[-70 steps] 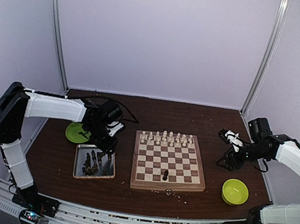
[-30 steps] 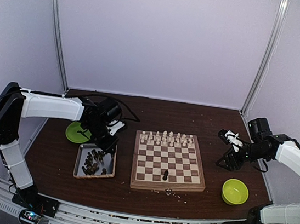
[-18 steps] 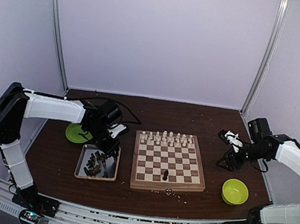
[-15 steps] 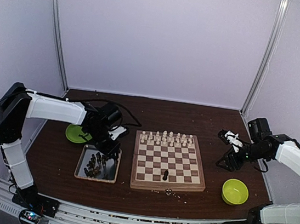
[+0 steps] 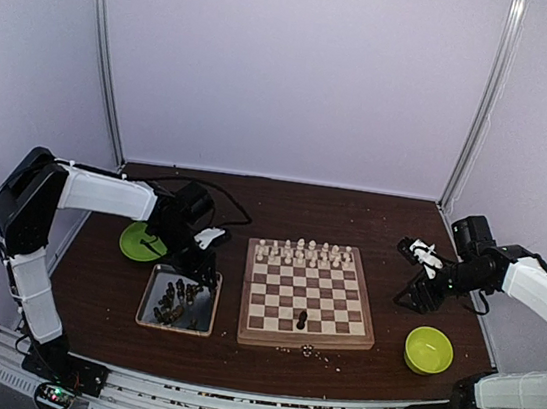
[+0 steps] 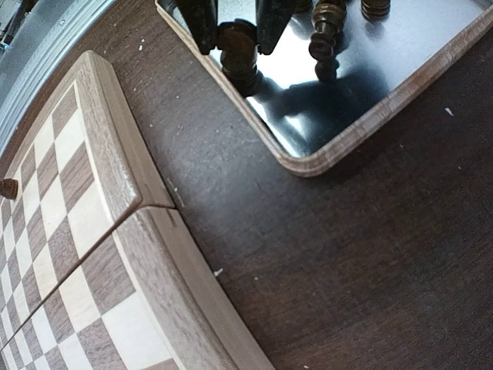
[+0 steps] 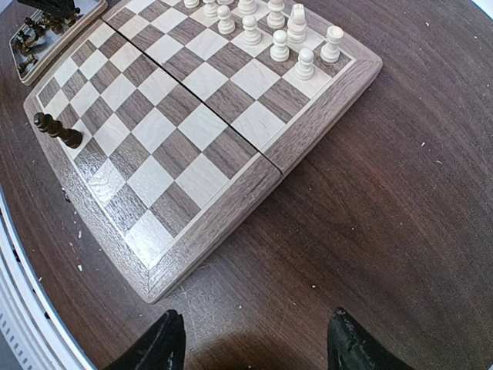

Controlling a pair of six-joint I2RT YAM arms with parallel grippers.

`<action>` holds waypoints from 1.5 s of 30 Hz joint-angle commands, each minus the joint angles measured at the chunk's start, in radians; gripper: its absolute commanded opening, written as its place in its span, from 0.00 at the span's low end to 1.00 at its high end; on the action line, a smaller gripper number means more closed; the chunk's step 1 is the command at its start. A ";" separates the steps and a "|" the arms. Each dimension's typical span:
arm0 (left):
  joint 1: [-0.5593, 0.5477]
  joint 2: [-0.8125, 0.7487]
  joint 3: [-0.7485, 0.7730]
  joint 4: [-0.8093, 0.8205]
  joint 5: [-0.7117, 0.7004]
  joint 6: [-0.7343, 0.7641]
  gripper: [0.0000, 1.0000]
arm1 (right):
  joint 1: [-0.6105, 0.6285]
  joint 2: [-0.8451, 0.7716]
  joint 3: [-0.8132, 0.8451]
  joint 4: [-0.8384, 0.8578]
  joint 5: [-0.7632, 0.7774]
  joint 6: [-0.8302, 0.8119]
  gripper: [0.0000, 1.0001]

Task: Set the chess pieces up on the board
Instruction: Pick up the knight from the storage box, then place the knight at g8.

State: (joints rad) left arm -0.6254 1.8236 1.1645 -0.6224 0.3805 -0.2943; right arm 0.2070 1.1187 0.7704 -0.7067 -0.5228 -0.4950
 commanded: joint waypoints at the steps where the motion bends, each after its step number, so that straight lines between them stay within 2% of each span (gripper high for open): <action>1: 0.053 0.032 0.028 -0.025 0.109 0.020 0.07 | 0.005 0.003 0.026 -0.005 -0.013 -0.009 0.63; 10: 0.092 0.058 0.135 -0.214 0.192 0.146 0.06 | 0.006 0.010 0.028 -0.007 -0.018 -0.010 0.63; 17: 0.088 -0.047 0.161 -0.271 0.192 0.157 0.07 | 0.009 0.031 0.034 -0.011 -0.020 -0.008 0.63; 23: -0.078 -0.209 0.160 -0.211 0.064 0.159 0.08 | 0.016 0.031 0.035 -0.012 -0.018 -0.011 0.63; 28: -0.251 -0.243 0.205 -0.174 -0.106 0.123 0.08 | 0.017 0.014 0.035 -0.009 -0.009 -0.011 0.63; 31: -0.329 -0.222 0.245 -0.159 -0.265 0.106 0.08 | 0.017 0.003 0.033 -0.006 -0.004 -0.013 0.64; 33: -0.372 -0.194 0.272 -0.153 -0.301 0.109 0.08 | 0.017 -0.001 0.033 -0.004 -0.003 -0.013 0.64; 45: -0.480 0.047 0.428 -0.174 -0.345 0.156 0.08 | 0.018 -0.022 0.031 -0.007 -0.008 -0.017 0.64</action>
State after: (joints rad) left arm -1.0817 1.8225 1.5349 -0.8082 0.0727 -0.1627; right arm 0.2184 1.1152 0.7795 -0.7097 -0.5236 -0.4995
